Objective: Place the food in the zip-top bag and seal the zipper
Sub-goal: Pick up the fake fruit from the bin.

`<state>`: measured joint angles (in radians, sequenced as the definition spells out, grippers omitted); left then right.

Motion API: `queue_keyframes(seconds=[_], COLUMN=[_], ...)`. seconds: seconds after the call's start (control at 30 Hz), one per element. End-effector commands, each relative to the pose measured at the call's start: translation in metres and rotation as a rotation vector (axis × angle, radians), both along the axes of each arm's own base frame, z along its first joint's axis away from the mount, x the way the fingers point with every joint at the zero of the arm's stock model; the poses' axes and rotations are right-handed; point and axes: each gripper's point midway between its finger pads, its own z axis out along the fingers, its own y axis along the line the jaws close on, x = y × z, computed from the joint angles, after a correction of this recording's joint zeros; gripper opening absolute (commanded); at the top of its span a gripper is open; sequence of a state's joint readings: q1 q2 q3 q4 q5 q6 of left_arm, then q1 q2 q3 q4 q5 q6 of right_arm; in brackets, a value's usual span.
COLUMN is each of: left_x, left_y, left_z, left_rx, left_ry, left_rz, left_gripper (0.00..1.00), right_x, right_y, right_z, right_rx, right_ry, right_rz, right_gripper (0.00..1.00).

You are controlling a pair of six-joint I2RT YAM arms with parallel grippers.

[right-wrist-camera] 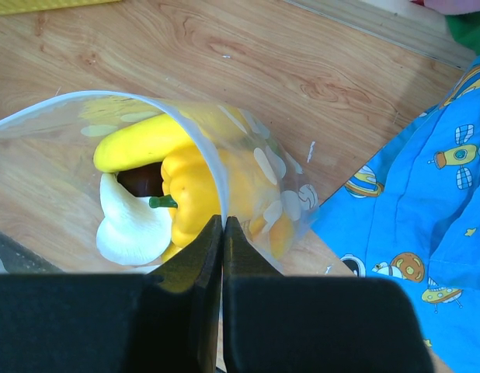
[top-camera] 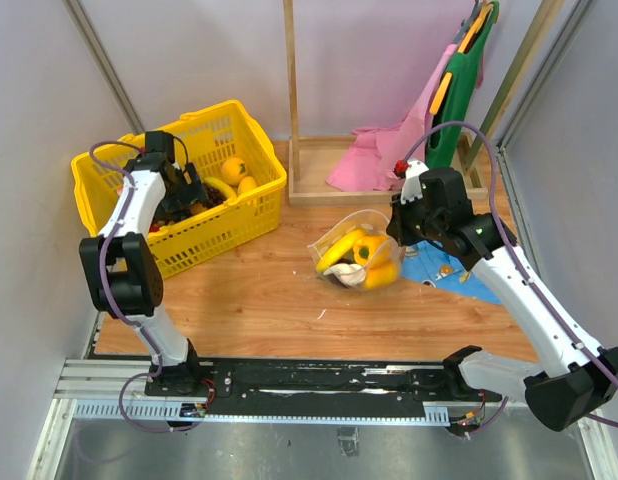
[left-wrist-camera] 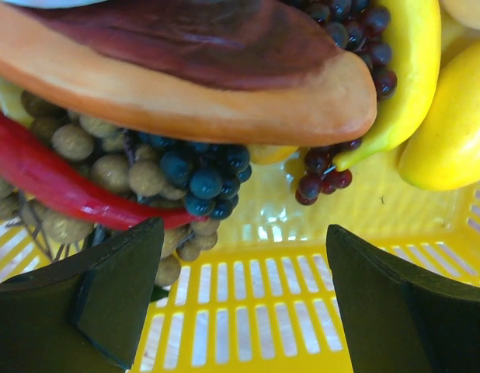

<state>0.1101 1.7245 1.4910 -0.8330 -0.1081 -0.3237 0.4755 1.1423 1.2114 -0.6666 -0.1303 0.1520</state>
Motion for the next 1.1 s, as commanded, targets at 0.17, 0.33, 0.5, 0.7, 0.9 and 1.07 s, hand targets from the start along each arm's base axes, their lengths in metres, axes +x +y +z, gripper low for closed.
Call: queue_keyframes(seconds=[0.17, 0.33, 0.5, 0.7, 0.9, 1.07], left_x=[0.030, 0.037, 0.043, 0.047, 0.049, 0.055], left_y=[-0.003, -0.002, -0.007, -0.019, -0.056, -0.080], left_z=[-0.035, -0.056, -0.069, -0.081, -0.052, -0.015], left_rx=[-0.041, -0.035, -0.056, -0.119, -0.275, -0.317], left_ry=[0.003, 0.015, 0.013, -0.001, -0.090, -0.195], left_rz=[-0.035, -0.057, -0.091, -0.132, -0.220, -0.291], left_gripper=[0.89, 0.89, 0.89, 0.88, 0.83, 0.79], right_x=[0.001, 0.001, 0.001, 0.001, 0.001, 0.001], right_y=[0.002, 0.004, 0.005, 0.007, 0.007, 0.010], right_z=[-0.003, -0.005, -0.007, -0.009, -0.008, -0.007], right_rx=[-0.016, -0.013, -0.009, -0.004, -0.002, 0.008], right_ry=[-0.011, -0.005, 0.003, 0.012, 0.013, 0.021], right_rz=[0.014, 0.016, 0.018, 0.022, 0.022, 0.028], right_gripper=[0.01, 0.01, 0.01, 0.01, 0.01, 0.01])
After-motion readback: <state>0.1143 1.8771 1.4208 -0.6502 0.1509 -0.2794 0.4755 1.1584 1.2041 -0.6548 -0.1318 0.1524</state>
